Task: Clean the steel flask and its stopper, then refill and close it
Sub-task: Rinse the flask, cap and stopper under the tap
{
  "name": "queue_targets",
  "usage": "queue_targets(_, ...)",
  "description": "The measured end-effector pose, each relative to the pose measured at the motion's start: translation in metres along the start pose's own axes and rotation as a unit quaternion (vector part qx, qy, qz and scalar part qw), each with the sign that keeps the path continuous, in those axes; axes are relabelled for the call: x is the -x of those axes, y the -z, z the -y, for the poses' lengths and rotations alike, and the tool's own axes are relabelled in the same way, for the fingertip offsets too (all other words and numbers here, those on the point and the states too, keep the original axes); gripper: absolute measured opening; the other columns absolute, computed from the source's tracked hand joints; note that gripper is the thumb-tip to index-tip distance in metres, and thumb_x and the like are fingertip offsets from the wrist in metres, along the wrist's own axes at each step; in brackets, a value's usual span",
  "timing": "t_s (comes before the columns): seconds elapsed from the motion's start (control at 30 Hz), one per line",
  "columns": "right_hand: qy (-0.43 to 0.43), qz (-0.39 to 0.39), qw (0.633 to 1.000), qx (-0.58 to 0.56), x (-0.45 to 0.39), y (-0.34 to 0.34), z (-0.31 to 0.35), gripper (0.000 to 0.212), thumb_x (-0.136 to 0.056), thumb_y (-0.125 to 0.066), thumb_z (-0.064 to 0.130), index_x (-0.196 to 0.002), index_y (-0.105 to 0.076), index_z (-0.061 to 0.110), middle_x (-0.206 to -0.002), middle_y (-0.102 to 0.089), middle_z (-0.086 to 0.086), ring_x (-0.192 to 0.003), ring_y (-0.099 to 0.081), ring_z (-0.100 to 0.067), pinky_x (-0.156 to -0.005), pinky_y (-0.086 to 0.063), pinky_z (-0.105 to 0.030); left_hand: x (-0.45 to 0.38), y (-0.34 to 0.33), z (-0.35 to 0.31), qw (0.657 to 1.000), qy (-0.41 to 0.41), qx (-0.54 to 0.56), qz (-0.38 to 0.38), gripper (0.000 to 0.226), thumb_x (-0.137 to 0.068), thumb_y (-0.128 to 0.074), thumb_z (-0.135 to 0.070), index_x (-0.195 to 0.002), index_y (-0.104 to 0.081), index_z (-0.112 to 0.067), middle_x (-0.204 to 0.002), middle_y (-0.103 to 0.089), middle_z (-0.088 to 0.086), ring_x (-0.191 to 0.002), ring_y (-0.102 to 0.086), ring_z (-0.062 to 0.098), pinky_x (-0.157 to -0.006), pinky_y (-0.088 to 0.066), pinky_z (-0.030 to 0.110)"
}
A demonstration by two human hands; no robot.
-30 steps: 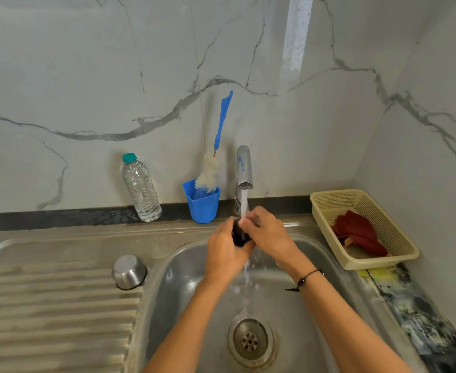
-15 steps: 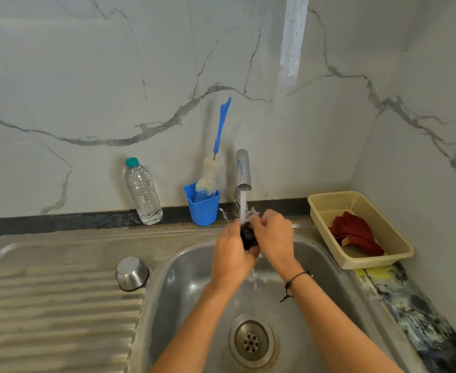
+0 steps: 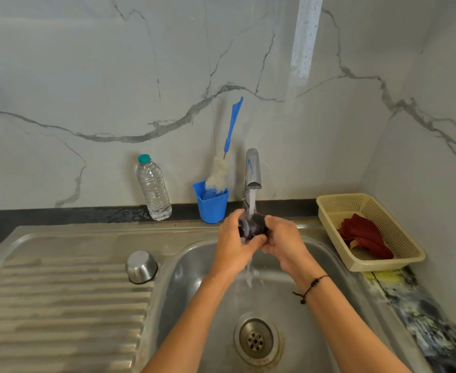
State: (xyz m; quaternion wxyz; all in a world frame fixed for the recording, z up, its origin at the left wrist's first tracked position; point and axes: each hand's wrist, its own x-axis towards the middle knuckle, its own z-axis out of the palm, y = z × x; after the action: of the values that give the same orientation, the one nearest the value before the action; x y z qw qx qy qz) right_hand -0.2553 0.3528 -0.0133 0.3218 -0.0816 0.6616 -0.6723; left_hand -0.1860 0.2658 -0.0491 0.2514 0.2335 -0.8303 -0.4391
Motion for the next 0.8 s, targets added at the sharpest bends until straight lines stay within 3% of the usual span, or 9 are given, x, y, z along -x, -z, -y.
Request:
queue_targets(0.07, -0.037, 0.011, 0.998, -0.047, 0.003, 0.002, -0.001, 0.025, -0.101, -0.036, 0.022, -0.096, -0.059, 0.013, -0.096, -0.069, -0.016, -0.088, -0.068, -0.025, -0.068, -0.055, -0.03, 0.0, 0.0, -0.001, 1.0, 0.017, 0.012, -0.002, 0.061, -0.08, -0.074, -0.028, -0.132, -0.043, -0.02, -0.12, -0.05, -0.004, -0.111, -0.049, 0.011, -0.096, -0.044, 0.026)
queue_targets(0.17, -0.045, 0.013, 0.999, -0.016, 0.003, 0.003, -0.003, 0.028, -0.101, -0.035, 0.03, -0.093, -0.057, 0.015, -0.096, -0.069, -0.015, -0.089, -0.068, -0.025, -0.072, -0.057, -0.033, 0.0, -0.002, -0.001, 1.0, 0.008, -0.024, -0.012, 0.051, -0.078, -0.075, -0.028, -0.122, -0.05, -0.018, -0.111, -0.052, -0.001, -0.104, -0.051, 0.012, -0.09, -0.045, 0.026)
queue_targets(0.33, -0.056, 0.045, 0.997, -0.016, -0.001, 0.007, -0.004, 0.031, -0.097, -0.045, 0.032, -0.101, -0.063, 0.007, -0.1, -0.07, -0.015, -0.097, -0.066, -0.027, -0.089, -0.053, -0.04, -0.003, -0.004, -0.005, 0.997, -0.002, -0.08, 0.011, 0.051, -0.076, -0.076, -0.022, -0.119, -0.049, -0.014, -0.109, -0.046, 0.0, -0.102, -0.046, 0.015, -0.084, -0.04, 0.021)
queue_targets(0.5, 0.024, 0.028, 0.999, 0.012, 0.001, 0.003, 0.003, 0.029, -0.096, -0.047, 0.029, -0.099, -0.068, 0.008, -0.095, -0.071, -0.015, -0.095, -0.066, -0.028, -0.088, -0.051, -0.042, 0.001, -0.002, -0.007, 0.991, -0.088, -0.082, -0.051, 0.056, -0.076, -0.078, -0.017, -0.124, -0.05, -0.012, -0.111, -0.045, 0.001, -0.101, -0.045, 0.012, -0.085, -0.041, 0.017)
queue_targets(0.6, -0.023, 0.025, 0.997, 0.072, 0.008, -0.001, -0.008, 0.025, -0.096, -0.048, 0.027, -0.1, -0.066, 0.009, -0.094, -0.07, -0.013, -0.09, -0.067, -0.024, -0.083, -0.056, -0.037, 0.008, -0.003, -0.001, 0.995, -0.021, -0.1, 0.02, 0.061, -0.08, -0.074, -0.017, -0.133, -0.043, -0.014, -0.122, -0.046, 0.001, -0.114, -0.048, 0.014, -0.092, -0.04, 0.017)
queue_targets(0.67, 0.004, 0.013, 0.99, 0.143, 0.009, -0.001, -0.02, 0.019, -0.093, -0.053, 0.026, -0.097, -0.067, 0.014, -0.092, -0.07, -0.009, -0.085, -0.067, -0.018, -0.077, -0.057, -0.031, 0.017, -0.003, 0.003, 0.994, 0.011, -0.098, 0.048, 0.064, -0.082, -0.072, -0.018, -0.136, -0.039, -0.018, -0.126, -0.043, -0.003, -0.12, -0.045, 0.013, -0.098, -0.04, 0.02)
queue_targets(0.73, 0.077, 0.004, 0.968, 0.238, 0.014, 0.0, -0.024, 0.009, -0.09, -0.059, 0.023, -0.093, -0.066, 0.019, -0.091, -0.07, -0.002, -0.081, -0.065, -0.008, -0.067, -0.052, -0.019, 0.024, 0.0, 0.005, 0.993, 0.013, -0.104, 0.05, 0.057, -0.083, -0.071, -0.021, -0.133, -0.043, -0.02, -0.121, -0.043, -0.006, -0.116, -0.047, 0.011, -0.089, -0.04, 0.015)
queue_targets(0.8, 0.144, 0.016, 0.941, 0.305, 0.021, -0.002, -0.02, 0.012, -0.088, -0.061, 0.018, -0.098, -0.064, 0.024, -0.092, -0.066, 0.006, -0.083, -0.06, 0.0, -0.064, -0.046, -0.01, 0.026, 0.007, 0.003, 0.993, 0.029, -0.109, 0.045, 0.049, -0.083, -0.071, -0.021, -0.126, -0.048, -0.019, -0.114, -0.05, -0.005, -0.108, -0.052, 0.011, -0.076, -0.039, 0.011)
